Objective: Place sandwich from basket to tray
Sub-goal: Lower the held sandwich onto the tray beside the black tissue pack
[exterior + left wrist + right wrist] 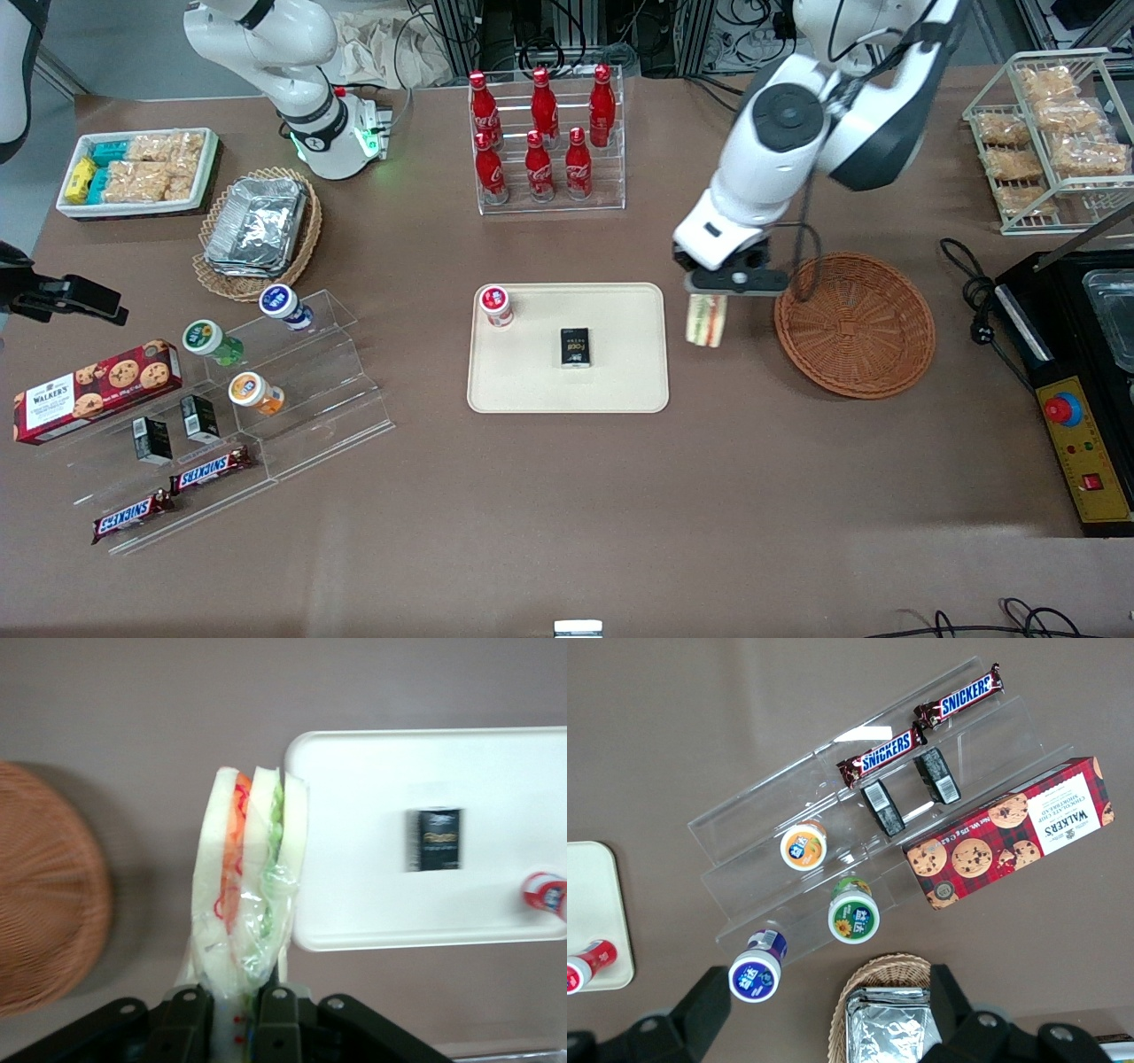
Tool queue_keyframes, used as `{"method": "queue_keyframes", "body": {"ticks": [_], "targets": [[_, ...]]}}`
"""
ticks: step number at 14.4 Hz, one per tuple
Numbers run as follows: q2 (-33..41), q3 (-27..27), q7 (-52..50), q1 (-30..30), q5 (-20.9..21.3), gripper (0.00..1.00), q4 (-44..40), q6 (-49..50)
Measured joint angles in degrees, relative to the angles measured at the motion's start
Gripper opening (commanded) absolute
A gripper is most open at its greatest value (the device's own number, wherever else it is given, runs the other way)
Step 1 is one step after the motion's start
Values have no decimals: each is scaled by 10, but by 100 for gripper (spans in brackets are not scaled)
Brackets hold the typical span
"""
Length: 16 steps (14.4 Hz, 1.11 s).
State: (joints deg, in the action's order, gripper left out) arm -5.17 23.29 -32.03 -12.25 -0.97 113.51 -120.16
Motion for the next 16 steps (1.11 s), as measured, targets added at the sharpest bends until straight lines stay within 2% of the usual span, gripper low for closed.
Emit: {"method": "queue_keyframes", "body": {"ticks": [6,11,16], "targets": [[-100,51,-53,-1,10,0,-19,-76],[-176,62,-143,-27,102,0,-33,-118],[-217,63,-163,-37,138,0,-42,-127]]}}
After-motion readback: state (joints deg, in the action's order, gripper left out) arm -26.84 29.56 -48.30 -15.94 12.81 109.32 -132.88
